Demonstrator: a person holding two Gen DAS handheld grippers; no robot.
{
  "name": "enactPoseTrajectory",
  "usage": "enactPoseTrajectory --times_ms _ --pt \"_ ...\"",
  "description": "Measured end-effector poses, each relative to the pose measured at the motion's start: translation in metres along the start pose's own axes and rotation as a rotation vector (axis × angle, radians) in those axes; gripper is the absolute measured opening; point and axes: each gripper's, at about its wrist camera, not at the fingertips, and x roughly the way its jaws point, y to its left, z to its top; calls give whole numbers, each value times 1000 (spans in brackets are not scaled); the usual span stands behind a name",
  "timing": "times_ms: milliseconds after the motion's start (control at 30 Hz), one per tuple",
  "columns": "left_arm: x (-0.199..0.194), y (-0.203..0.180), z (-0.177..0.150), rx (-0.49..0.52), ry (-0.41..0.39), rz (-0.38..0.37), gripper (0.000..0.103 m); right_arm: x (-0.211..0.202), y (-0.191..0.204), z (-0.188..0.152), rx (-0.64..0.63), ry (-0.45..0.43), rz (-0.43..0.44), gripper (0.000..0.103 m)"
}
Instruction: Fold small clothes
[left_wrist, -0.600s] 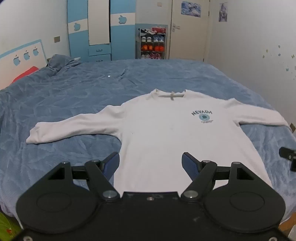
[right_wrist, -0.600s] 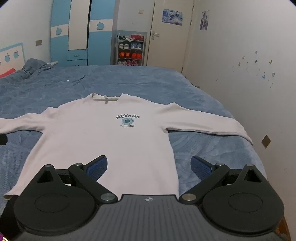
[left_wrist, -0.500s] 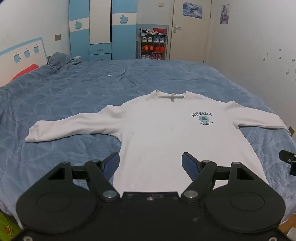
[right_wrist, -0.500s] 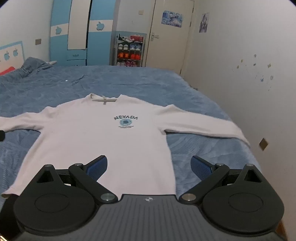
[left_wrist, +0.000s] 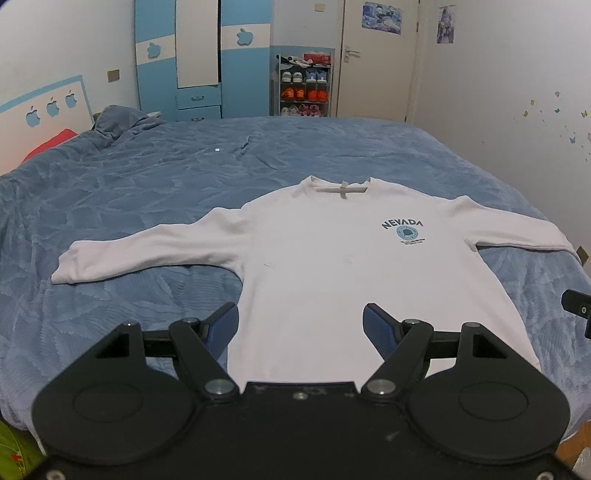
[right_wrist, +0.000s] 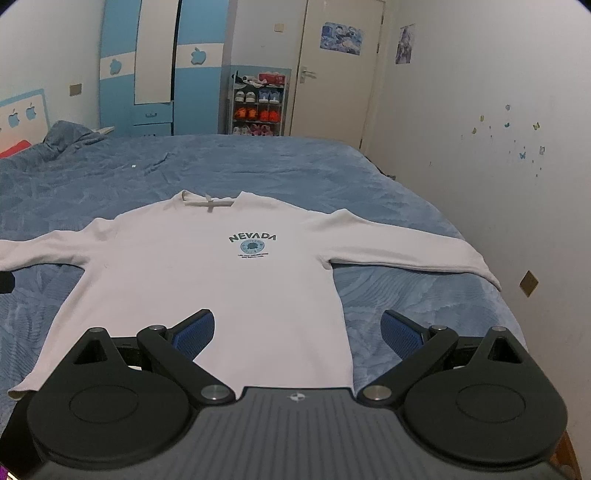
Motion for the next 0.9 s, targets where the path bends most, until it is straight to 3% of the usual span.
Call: enactPoseTrajectory --times_ms 500,533,600,900 --pt "21 0 -8 23 -93 -68 76 1 9 -7 -8 11 -10 103" --pt "19 -2 -7 27 -129 -72 76 1 10 -7 -10 9 -10 103" --pt "22 -4 -6 39 -131 -71 76 0 12 -6 -9 7 -8 103" --pt "28 2 -8 -74 -81 -143 76 7 25 -8 -34 36 -15 103"
